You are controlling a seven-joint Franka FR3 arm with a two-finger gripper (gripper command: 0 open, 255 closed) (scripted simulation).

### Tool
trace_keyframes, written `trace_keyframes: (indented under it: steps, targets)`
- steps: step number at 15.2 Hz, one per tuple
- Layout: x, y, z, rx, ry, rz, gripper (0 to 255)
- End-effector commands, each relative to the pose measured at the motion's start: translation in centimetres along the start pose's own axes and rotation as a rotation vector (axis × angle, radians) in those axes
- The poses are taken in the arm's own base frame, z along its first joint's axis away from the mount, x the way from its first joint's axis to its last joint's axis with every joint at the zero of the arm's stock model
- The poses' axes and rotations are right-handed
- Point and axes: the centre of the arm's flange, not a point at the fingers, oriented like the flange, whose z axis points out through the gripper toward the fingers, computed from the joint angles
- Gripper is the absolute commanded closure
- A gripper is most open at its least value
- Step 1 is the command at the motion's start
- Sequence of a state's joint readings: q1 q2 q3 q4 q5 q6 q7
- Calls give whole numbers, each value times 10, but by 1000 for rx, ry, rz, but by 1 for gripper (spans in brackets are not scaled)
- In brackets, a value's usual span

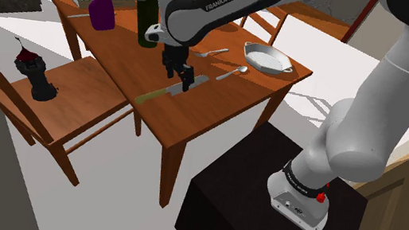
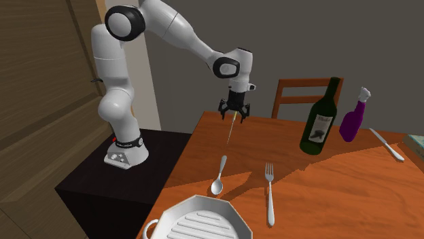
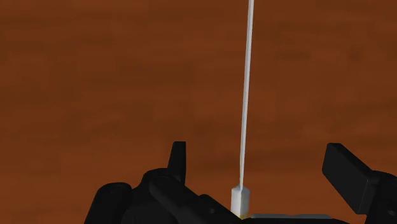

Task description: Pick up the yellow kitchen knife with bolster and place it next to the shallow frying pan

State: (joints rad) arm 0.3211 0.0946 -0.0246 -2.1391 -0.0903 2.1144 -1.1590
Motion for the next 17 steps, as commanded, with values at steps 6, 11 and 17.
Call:
trace_keyframes:
  steps: [6,11,17]
  targets:
    - [-1,1,25,0,0,-2,0]
    - [-1,1,25,0,0,-2,0]
    - [-1,1,25,0,0,-2,255]
